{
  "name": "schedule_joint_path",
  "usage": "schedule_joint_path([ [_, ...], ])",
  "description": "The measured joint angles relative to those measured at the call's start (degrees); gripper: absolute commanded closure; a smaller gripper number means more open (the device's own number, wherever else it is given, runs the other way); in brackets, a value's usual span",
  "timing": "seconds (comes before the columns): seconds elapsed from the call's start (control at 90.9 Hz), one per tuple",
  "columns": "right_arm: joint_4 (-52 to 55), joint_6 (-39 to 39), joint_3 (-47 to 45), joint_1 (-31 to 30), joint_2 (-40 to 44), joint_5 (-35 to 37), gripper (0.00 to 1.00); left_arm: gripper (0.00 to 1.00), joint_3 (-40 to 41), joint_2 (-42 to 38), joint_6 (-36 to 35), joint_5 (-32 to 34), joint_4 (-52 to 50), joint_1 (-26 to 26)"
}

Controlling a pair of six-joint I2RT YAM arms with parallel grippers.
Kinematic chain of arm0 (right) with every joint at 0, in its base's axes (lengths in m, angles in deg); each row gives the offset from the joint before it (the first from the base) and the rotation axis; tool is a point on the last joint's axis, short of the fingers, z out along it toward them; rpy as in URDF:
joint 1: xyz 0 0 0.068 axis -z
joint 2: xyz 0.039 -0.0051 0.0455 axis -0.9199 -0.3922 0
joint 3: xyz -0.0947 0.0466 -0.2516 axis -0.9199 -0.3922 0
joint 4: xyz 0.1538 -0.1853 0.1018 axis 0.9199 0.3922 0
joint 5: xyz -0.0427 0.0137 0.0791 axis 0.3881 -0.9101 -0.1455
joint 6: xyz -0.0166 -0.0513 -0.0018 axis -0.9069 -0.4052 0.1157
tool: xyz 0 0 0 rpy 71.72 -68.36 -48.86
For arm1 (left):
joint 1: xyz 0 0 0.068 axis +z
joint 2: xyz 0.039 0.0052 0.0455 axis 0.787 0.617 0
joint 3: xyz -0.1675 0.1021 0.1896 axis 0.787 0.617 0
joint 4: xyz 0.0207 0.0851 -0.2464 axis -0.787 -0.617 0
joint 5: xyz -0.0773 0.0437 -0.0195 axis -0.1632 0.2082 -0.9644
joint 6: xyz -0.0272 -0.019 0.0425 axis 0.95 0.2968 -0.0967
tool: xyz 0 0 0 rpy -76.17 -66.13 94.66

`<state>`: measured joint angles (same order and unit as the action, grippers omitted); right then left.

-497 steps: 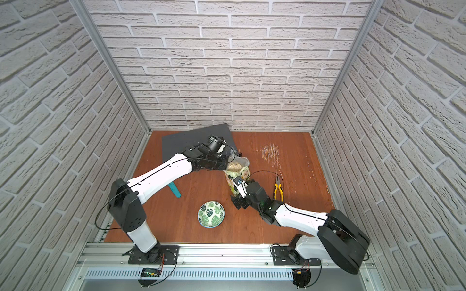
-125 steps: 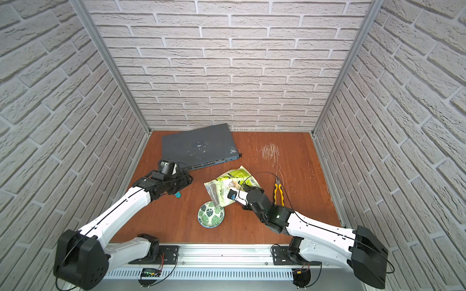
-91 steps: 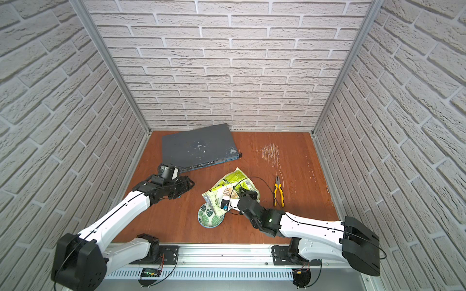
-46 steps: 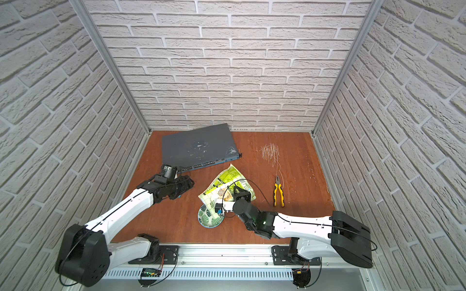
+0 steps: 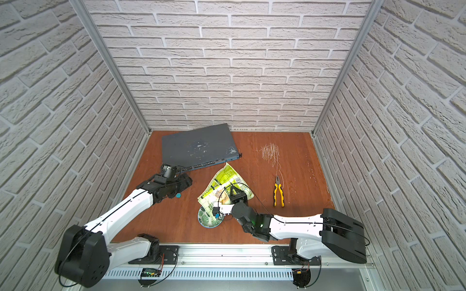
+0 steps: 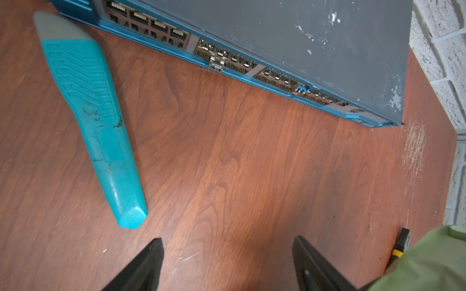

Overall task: Pour the oats into the breakfast bowl
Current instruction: Pour the oats into the bowl.

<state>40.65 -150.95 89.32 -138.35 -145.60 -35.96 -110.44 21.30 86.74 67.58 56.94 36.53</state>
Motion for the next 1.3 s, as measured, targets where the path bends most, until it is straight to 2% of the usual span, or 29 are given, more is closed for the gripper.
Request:
schedule_joint_path([
  [0.528, -4.04, -9.81, -0.33, -2.25, -0.87, 1.66, 0.96, 0.17, 0.0, 0.02, -0.11, 0.61, 0.02, 0.09],
  [1.298, -9.01, -18.69, -0.33, -3.32, -2.58, 1.79, 0.96, 0.17, 0.0, 0.15, -0.15, 0.81, 0.02, 0.11],
])
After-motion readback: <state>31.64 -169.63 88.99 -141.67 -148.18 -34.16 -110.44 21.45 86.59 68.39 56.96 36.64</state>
